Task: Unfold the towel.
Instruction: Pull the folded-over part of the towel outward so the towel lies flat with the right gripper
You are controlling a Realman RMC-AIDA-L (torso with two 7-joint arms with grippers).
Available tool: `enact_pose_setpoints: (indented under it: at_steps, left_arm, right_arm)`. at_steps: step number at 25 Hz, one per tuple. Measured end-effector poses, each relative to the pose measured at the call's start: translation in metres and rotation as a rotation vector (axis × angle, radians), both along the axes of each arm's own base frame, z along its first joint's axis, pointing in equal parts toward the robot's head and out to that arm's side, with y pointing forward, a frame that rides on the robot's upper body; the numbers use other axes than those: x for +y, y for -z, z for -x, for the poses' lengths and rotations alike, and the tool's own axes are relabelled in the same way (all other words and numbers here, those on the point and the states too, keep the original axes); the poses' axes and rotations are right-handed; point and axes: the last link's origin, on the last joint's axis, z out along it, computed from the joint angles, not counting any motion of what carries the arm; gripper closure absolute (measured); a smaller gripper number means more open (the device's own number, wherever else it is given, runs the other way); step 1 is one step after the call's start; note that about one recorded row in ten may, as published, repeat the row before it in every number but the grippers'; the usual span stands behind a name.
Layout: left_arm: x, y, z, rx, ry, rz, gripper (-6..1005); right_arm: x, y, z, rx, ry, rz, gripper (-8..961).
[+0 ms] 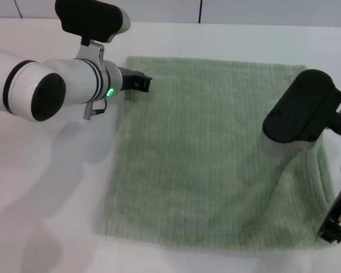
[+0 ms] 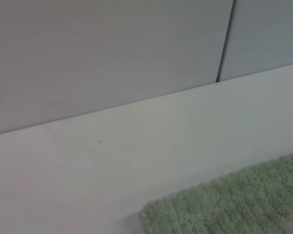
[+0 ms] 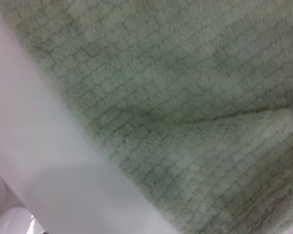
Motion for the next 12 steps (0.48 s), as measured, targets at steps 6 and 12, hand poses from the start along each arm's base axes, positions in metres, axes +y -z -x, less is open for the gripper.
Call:
enact_pose_setpoints:
  at_steps: [6, 12]
  left_arm:
    - [0.0, 0.0, 0.0, -0.001, -0.002, -0.001, 995]
    - [0.0, 0.0, 0.001, -0.001, -0.002, -0.001, 996]
  right_arm:
    - [0.002, -0.003, 0.012, 0.035, -0.053, -0.022, 686]
    - [0.025, -0.002, 0.017, 0.119, -0.148, -0.137, 619]
